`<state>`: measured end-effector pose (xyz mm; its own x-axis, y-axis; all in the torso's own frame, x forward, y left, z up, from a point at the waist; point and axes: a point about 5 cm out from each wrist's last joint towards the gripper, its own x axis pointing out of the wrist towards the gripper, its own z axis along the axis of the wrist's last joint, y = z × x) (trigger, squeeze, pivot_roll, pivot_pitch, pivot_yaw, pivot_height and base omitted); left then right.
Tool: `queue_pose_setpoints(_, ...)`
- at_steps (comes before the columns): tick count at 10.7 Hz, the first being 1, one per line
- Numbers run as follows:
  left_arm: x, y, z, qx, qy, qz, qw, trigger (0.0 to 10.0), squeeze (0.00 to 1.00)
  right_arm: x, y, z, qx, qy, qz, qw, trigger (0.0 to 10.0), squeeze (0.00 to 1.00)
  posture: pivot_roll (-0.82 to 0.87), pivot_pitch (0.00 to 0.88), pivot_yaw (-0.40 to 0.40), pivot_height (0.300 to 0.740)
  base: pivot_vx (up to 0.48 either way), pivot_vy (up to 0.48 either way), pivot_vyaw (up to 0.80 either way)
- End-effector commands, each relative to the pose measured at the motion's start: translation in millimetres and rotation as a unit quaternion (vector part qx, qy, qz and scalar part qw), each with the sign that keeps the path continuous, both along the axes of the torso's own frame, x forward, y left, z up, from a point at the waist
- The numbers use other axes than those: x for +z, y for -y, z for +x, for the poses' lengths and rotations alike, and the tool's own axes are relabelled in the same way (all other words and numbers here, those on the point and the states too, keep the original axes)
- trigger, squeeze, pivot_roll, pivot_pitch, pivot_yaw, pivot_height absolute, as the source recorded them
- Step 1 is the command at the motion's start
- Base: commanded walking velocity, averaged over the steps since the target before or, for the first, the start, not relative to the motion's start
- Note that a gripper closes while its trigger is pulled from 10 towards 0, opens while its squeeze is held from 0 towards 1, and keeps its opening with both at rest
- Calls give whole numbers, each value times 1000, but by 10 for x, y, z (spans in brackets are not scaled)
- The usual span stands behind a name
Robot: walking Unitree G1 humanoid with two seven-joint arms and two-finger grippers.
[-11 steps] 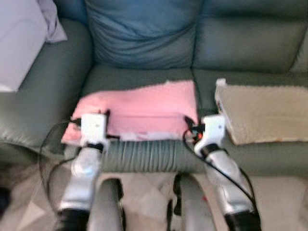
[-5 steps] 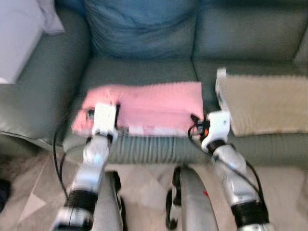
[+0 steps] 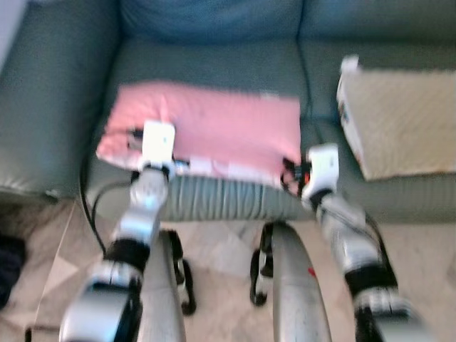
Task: Move the pillow to the sofa
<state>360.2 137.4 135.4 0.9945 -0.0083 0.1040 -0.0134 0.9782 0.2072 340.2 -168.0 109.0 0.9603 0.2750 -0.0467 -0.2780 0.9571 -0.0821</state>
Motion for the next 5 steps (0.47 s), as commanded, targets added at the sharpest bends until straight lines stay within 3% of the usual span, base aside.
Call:
queue_pose_setpoints(1, -87, -442, -40, 96, -12, -2, 995, 10000, 0, -149, 383, -69, -65, -33, -9, 997, 10000, 0, 0, 488, 29, 609, 0, 0, 0)
queue_pose_setpoints(5, -123, -357, -69, 113, -12, -6, 994, 10000, 0, -72, 586, -21, -78, -11, -49, 996, 10000, 0, -1, 493, 19, 609, 0, 0, 0)
